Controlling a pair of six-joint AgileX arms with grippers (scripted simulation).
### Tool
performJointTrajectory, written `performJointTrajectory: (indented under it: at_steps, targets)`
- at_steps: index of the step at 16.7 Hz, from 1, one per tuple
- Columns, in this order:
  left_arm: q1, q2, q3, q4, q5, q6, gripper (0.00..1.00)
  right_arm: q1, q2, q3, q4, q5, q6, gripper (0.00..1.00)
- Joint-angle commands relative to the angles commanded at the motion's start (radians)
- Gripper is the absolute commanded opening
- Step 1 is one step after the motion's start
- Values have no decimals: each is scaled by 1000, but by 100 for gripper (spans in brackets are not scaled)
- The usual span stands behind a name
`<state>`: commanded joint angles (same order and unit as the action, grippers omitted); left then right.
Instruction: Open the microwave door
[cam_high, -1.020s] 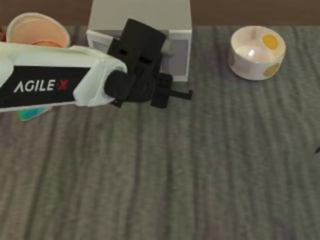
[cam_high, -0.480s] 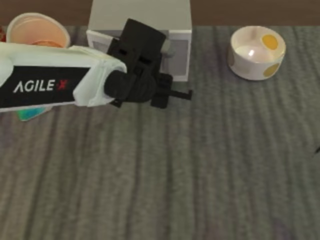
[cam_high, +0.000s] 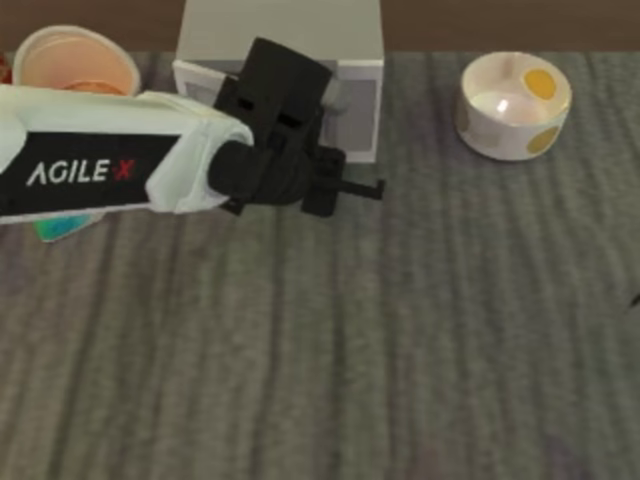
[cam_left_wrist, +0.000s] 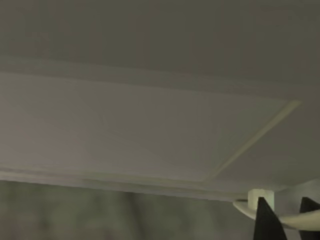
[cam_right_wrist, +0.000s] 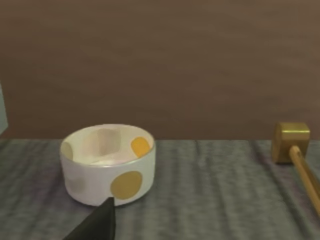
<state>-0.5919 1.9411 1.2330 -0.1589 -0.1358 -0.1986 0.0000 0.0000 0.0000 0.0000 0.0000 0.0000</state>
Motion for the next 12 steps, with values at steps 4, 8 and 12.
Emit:
performJointTrajectory:
  at_steps: [4, 8, 12]
  targets:
    - [1, -10, -15, 6, 21, 16, 0, 0, 0, 0, 0, 0, 0, 100]
    - [15, -29, -42, 18, 41, 49, 0, 0, 0, 0, 0, 0, 0, 100]
    - [15, -29, -42, 18, 41, 49, 0, 0, 0, 0, 0, 0, 0, 100]
